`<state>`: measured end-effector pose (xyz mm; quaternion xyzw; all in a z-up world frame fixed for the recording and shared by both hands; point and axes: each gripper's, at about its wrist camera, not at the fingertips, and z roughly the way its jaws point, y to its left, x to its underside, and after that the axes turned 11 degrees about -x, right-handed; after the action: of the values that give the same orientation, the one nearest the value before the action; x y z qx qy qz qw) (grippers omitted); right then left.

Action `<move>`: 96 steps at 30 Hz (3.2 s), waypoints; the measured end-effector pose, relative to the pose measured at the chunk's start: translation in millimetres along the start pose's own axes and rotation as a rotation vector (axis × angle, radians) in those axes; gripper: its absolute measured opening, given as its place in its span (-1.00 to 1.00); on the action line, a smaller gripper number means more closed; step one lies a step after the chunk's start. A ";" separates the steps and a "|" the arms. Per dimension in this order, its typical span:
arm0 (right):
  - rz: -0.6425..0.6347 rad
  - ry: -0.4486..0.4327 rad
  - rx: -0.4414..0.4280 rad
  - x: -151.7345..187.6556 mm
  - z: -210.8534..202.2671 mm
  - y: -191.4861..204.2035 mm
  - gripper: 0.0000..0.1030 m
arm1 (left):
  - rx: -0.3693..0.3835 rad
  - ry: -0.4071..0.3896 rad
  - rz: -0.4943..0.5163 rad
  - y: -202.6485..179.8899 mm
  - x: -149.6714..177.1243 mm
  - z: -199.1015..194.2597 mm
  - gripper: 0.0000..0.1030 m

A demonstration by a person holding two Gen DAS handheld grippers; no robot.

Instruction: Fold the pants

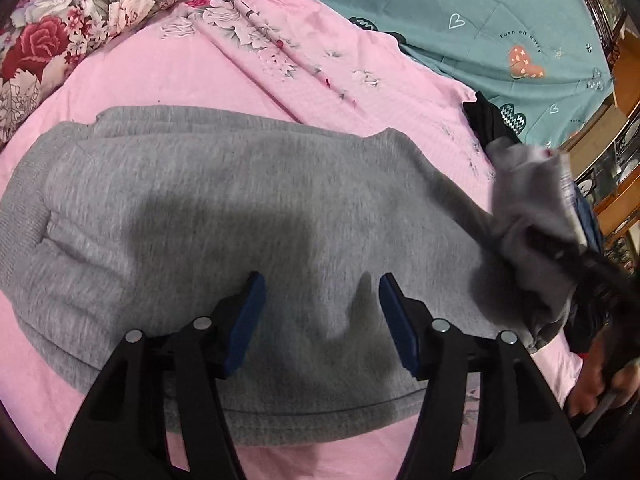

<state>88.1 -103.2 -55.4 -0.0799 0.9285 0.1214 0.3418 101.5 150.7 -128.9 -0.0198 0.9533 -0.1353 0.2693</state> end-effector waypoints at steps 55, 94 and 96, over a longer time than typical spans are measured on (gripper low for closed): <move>0.311 -0.082 -0.391 103.3 -100.5 -115.0 0.36 | 0.040 0.066 -0.696 123.3 16.3 -31.0 0.86; 0.067 0.360 -0.341 -22.9 151.3 47.8 -0.85 | -0.028 -0.282 -0.391 62.9 -8.6 -89.0 -0.25; 0.056 0.348 -0.341 -24.3 146.8 47.3 -0.85 | -0.020 -0.284 -0.368 55.5 -11.3 -95.1 -0.25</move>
<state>185.8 -15.2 -139.6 -0.1305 0.9413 0.2703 0.1546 63.8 228.9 -60.3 -0.2148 0.8874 -0.1685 0.3716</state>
